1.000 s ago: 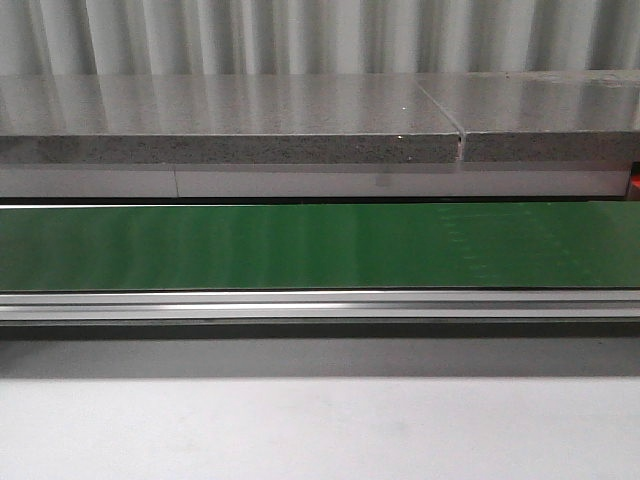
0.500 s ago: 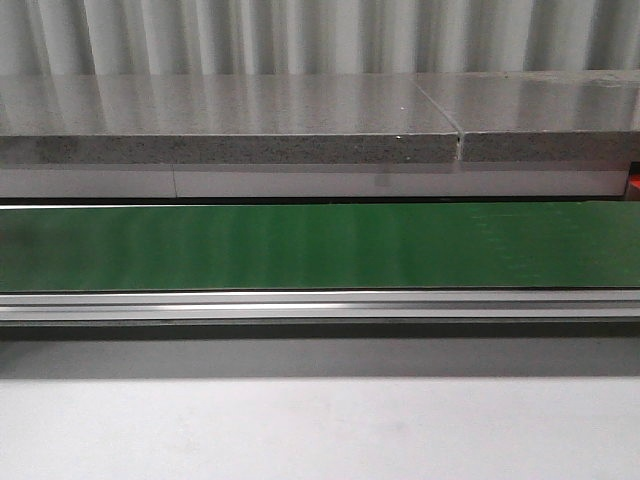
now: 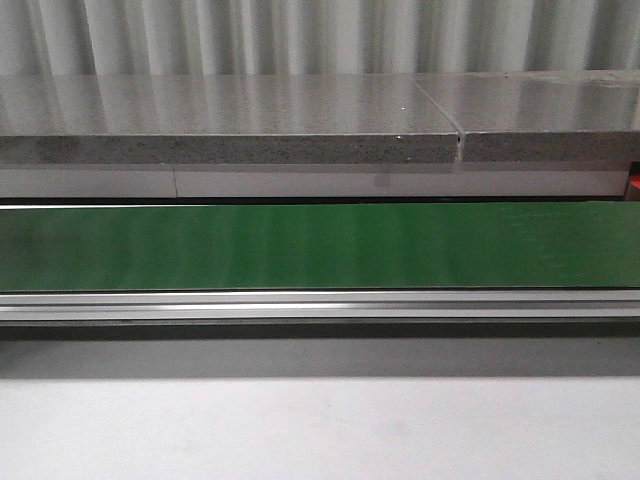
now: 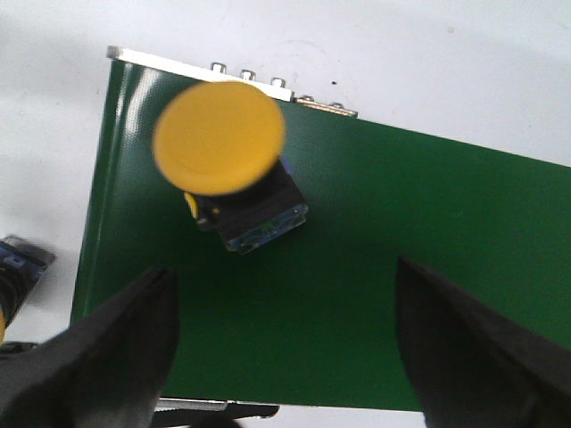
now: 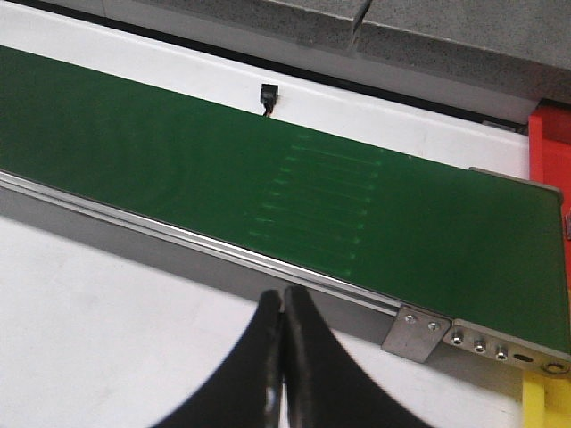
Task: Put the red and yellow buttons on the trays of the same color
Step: 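Carry the yellow button to the belt and release it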
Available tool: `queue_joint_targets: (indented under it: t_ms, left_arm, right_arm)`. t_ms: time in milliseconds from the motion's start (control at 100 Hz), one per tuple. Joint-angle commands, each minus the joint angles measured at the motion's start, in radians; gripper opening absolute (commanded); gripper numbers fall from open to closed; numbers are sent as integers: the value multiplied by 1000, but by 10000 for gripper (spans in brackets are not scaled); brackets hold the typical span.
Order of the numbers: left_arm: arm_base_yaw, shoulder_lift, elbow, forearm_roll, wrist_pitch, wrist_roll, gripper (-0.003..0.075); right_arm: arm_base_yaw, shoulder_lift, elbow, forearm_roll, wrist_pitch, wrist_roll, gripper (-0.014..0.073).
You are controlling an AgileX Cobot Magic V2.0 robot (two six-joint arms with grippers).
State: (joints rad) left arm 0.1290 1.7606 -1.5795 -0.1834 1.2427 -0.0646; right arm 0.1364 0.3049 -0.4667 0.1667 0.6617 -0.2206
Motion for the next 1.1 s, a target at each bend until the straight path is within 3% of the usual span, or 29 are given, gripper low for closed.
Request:
queue_joint_targets:
  t_ms: [0,240,370,550,850,1090]
  left_arm:
    - [-9,-55,-44,-35,-1,12,506]
    - [-5,-140,-50,-43,-72,12,505]
    - [16,-188,-50,29,-106,-14,504]
    - [90,-197,-50,121,-41,-48,504]
    - [238,-128,-50,144,26,-48,504]
    - [291,-8,-50,152,24,-48,503]
  right_arm:
    - [3,9,-22,5,-66,-10,-66]
    - [3,9,-22,5,-66,-10,-66]
    - [3,9,-22,5,-66,-10,-66]
    - [3,9,-22,5,-66,-10,-66]
    - [3,9,-22,5,-66,-10,-66]
    - [3,9,-22,5,-66,-10,-66]
